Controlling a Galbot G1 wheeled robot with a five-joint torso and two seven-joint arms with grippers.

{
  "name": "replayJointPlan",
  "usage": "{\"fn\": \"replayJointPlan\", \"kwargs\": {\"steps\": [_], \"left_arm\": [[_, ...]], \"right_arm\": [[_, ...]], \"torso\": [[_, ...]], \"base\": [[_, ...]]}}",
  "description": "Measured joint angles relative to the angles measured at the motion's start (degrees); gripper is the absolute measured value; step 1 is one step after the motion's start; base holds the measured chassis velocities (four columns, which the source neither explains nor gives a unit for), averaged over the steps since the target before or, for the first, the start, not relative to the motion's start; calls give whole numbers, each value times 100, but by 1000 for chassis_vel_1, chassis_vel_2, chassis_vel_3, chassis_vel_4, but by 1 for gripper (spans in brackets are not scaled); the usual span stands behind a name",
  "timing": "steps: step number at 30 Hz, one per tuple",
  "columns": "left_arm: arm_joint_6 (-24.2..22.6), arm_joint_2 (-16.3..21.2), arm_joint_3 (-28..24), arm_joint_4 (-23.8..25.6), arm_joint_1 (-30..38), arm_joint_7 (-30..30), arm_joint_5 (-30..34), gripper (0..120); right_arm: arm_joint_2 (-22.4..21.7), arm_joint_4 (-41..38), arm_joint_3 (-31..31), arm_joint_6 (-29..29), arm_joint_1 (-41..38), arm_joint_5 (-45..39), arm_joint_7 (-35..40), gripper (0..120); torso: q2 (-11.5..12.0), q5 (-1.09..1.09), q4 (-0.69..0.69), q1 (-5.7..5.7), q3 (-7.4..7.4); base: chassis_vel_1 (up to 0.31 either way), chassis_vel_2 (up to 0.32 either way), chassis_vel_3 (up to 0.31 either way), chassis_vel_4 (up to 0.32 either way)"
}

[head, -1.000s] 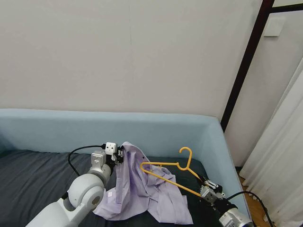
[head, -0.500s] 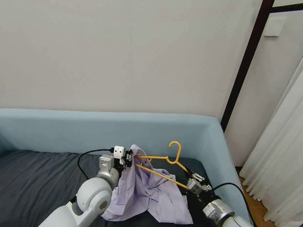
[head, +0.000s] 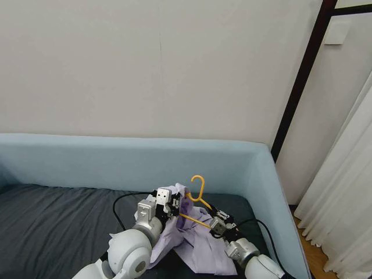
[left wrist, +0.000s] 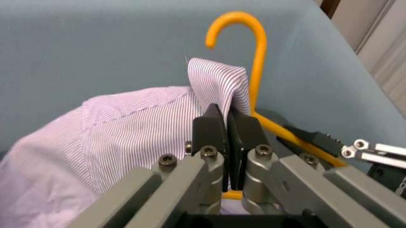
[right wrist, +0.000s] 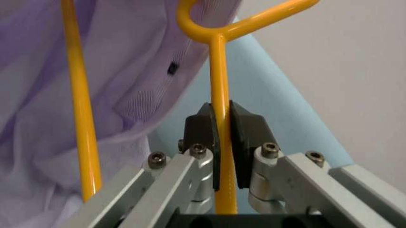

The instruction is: Pick up the clothes from the sofa and hang them on the clothes hanger.

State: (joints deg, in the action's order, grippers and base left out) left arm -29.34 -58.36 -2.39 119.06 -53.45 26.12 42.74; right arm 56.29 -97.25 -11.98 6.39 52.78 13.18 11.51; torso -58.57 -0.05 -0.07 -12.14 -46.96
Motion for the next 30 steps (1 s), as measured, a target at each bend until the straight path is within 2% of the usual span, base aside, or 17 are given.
{"fn": "replayJointPlan", "kwargs": {"steps": [13,22,26,28,29,30], "left_arm": [[324,118,-53,-241,-12,-211,-581,0],[912,276,-77,-144,-224,-465,-1188,1],[1695,421,-58,-186,-445,-730,-1703,19],[2158,555,32,-164,-579,-891,-1800,27],[2158,555,32,-164,-579,-891,-1800,27],[2379,669,101,-128,-647,-995,-1821,32]], "right_arm": [[162,62,386,-696,-160,552,51,5],[221,-83,608,-937,-213,518,143,5],[241,-174,737,-991,-285,413,165,5],[214,-194,772,-1020,-328,356,165,5],[214,-194,772,-1020,-328,356,165,5],[196,-196,792,-1042,-359,336,161,5]], "torso": [[0,0,-1,0,0],[0,1,0,0,0],[0,0,0,0,0],[0,0,-1,0,0],[0,0,-1,0,0],[0,-1,-1,0,0]], "base": [[0,0,0,0],[0,0,0,0],[0,0,0,0],[0,0,0,0],[0,0,0,0],[0,0,0,0]]}}
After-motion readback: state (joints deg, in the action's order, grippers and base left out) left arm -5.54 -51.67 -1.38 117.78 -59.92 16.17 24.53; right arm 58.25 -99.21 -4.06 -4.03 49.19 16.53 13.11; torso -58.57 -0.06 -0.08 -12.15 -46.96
